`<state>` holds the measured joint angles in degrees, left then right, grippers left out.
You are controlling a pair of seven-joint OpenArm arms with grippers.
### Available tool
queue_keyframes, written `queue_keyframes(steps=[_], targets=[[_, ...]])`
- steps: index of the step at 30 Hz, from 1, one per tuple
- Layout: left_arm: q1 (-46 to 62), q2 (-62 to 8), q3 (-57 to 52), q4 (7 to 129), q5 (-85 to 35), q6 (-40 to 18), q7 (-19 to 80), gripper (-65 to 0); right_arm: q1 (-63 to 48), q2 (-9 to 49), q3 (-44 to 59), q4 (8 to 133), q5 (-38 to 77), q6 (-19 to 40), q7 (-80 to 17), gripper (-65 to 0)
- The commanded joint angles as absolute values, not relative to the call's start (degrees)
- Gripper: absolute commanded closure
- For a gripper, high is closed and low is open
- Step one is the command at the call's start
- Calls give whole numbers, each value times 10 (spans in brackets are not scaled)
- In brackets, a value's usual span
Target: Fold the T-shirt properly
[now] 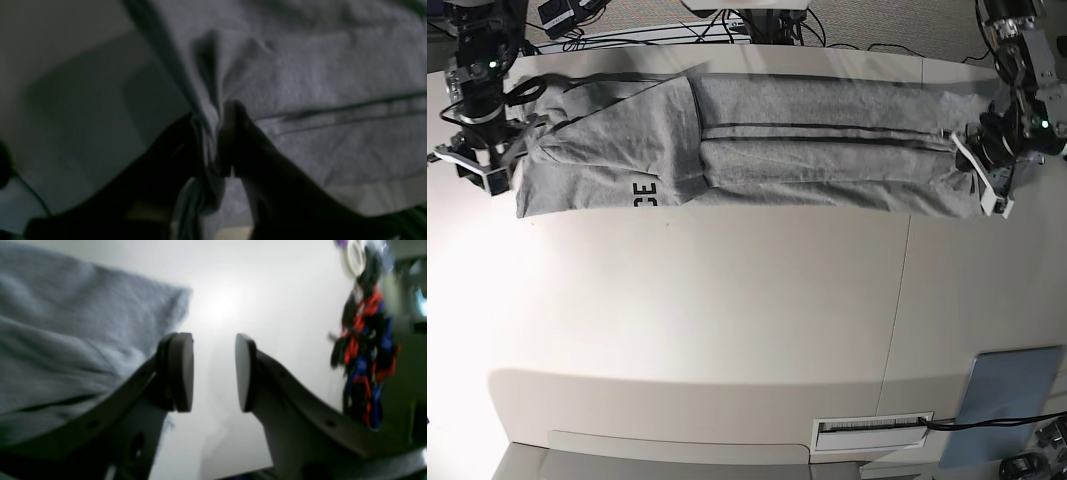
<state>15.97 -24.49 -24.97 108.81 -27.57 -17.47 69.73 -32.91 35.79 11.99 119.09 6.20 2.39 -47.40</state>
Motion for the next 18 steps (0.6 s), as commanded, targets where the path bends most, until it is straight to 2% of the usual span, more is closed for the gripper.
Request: queue_keyframes(steps=[1,7,12,18], targets=[[168,-251,-240,1119,-276,-170,681,0,-319,367,133,1187,65,27,-461,-211],[209,-201,-120,1193,-297,-159,629,0,-284,367,143,1158,85,51,-466,-211],[180,-159,-6,1191,-295,-132,590,0,-276,367,143,1158,86,51,-474,-211],[135,-97,68,1181,-274,-101,585,0,-276,367,143,1158,86,51,-485,-211]])
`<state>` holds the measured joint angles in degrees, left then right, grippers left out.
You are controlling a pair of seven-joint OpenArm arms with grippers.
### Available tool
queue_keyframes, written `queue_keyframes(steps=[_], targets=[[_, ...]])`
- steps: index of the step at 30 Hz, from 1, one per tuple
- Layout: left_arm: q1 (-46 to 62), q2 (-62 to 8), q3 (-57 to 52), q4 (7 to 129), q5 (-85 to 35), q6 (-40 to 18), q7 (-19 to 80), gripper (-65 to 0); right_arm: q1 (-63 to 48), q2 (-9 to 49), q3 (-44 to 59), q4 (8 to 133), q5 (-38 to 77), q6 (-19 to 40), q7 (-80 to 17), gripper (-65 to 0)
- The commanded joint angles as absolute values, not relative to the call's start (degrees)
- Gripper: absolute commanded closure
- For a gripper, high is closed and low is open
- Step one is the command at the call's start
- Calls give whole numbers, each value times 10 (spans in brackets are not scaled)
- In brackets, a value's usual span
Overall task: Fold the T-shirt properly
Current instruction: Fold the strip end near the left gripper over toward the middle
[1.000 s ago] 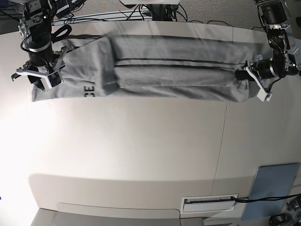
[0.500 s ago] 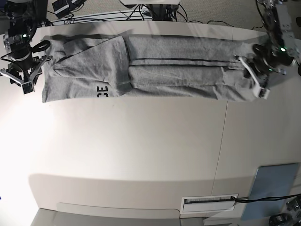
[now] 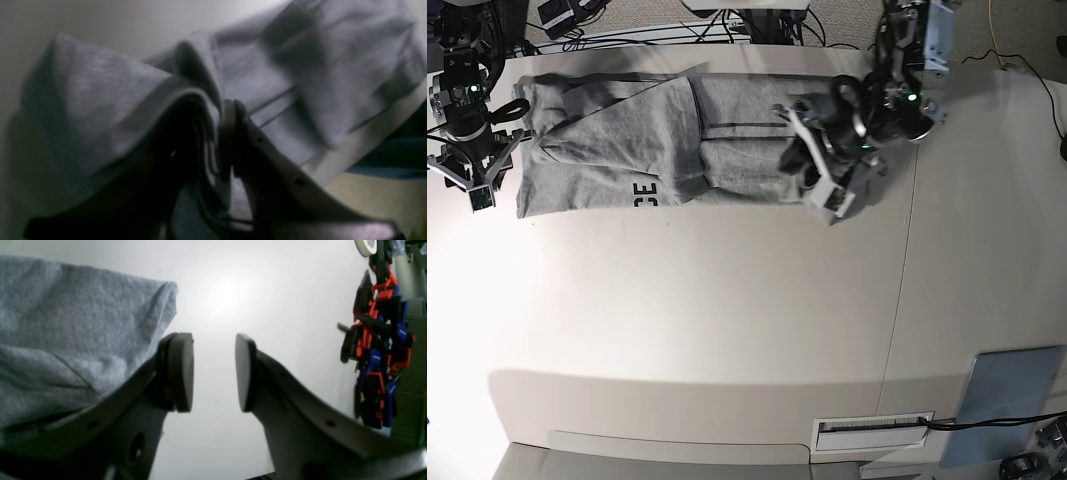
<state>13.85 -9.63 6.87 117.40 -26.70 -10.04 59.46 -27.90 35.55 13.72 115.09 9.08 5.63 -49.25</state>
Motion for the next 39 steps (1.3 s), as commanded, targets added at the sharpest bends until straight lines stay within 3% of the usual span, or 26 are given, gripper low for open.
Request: queue_keyframes(steps=[1,17,21,23,30,39], targets=[[131,-89,76,1174,-274,-101,585,0,-276,367,144,1158,86,51,-485,-211],[98,-20,138,1093,-311,-108,564,0,-276,367,144,1158,78,51,-489,-211],[95,-9,138,1085,-337,-155,548,-342,-276,367,144,1158,77,51,-488,-211],[92,-6,138,1085,-355,-192,539,-411,-276,367,144,1158,77,51,-488,-211],[58,-5,111,1085,-326,-202,596,-412,-276,367,144,1158,77,51,-488,-211],[65,-29,49,1085,-287,-205,598,-410,-276,367,144,1157,82,51,-511,-211]])
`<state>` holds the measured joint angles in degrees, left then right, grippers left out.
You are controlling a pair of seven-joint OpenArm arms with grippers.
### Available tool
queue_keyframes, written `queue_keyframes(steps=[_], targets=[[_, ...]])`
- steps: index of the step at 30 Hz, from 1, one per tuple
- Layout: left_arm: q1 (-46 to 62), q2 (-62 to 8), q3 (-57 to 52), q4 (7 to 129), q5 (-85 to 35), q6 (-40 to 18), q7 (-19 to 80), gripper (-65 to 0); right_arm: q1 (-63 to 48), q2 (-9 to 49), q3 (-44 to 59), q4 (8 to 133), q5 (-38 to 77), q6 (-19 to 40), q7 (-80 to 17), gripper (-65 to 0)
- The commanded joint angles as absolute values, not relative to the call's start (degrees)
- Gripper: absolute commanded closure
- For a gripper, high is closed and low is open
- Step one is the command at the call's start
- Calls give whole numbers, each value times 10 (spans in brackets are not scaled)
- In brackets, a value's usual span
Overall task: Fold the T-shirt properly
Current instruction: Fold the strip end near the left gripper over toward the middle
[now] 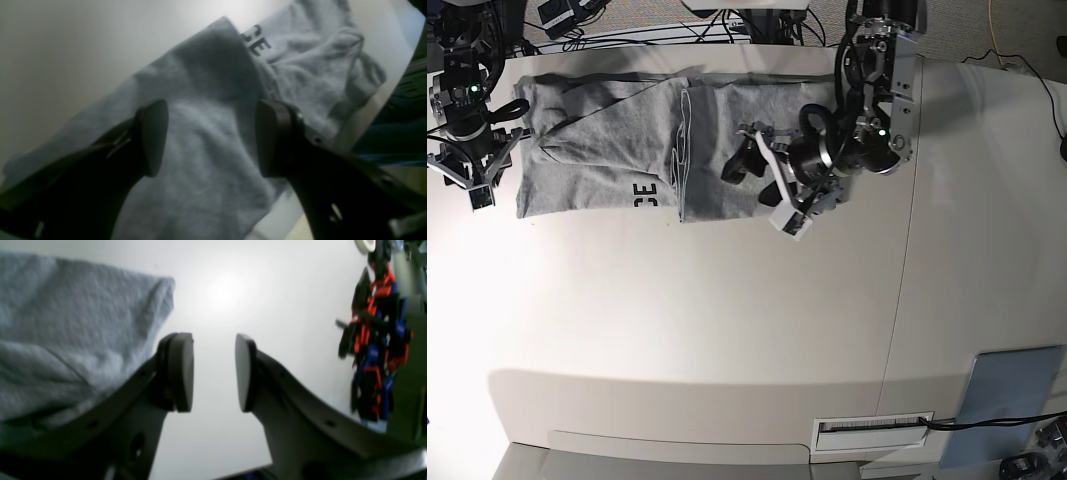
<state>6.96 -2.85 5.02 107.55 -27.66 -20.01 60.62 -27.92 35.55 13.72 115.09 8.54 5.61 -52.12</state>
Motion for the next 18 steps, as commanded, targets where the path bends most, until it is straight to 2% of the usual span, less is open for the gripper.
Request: queue_keyframes(steps=[1,3,7,11,15,18], targets=[[67,-37,46,1085,-287,-204,599,-410,-277,367,145,1155,92,51,-517,-211],[70,-50,46,1086,-292,-205,606,-410,-277,367,159,1145,151,54,-521,-211],[78,-59,46,1087,-343,-215,621,-410,-276,367,220,1100,295,152,-527,-210],[89,-57,46,1089,-401,-253,621,-410,-269,367,283,1019,401,215,-532,-210],[92,-42,47,1089,-437,-283,621,-410,-228,367,294,910,520,291,-588,-211],[92,-23,47,1089,-437,-284,621,-410,-181,367,292,833,587,318,-627,-211]])
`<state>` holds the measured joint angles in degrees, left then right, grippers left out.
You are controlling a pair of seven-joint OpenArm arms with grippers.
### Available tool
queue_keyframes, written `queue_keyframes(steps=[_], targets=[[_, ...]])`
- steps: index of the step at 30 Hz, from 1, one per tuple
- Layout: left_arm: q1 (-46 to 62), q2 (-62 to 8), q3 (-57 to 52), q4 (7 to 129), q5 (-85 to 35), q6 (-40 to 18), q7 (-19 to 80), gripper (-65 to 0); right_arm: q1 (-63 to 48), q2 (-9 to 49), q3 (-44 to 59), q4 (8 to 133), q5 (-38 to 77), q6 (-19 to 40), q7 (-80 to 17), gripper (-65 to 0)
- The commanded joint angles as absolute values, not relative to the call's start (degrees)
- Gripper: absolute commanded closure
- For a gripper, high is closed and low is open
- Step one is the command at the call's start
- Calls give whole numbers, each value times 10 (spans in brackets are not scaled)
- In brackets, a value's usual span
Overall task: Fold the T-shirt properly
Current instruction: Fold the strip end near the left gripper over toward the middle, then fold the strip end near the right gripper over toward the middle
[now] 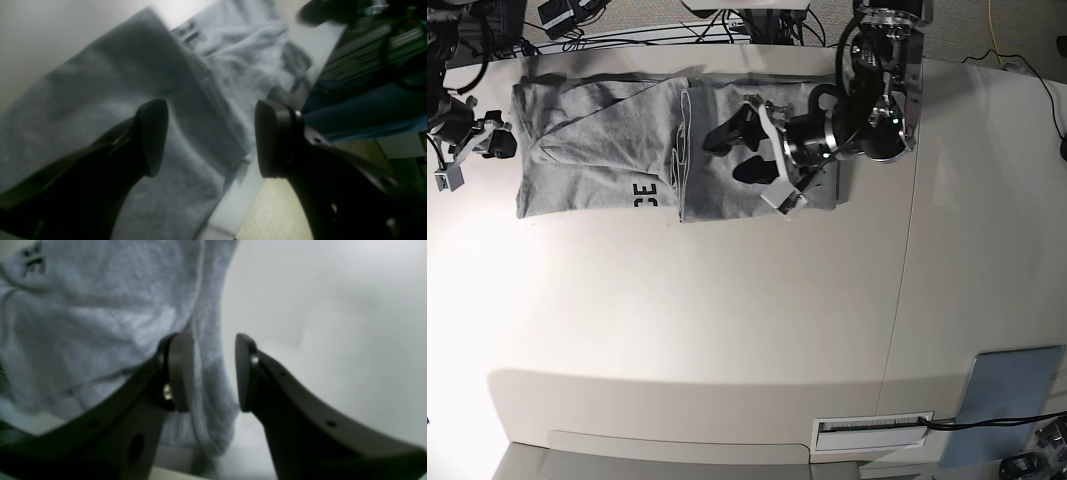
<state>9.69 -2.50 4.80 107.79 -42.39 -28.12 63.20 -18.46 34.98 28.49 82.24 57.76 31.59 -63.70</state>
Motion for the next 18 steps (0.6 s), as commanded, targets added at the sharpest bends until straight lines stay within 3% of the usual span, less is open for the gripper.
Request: queue_keyframes(steps=[1,9,18], targets=[[92,-20,47,1089,-437,-284,621,-410,-165,367,292,811,597,321,-638,-212],[92,-16,47,1089,-406,-283,620,-410,-124,367,292,773,656,328,-737,-236],[93,-16,47,1089,-401,-284,620,-410,-124,357,292,766,634,328,-696,-250]])
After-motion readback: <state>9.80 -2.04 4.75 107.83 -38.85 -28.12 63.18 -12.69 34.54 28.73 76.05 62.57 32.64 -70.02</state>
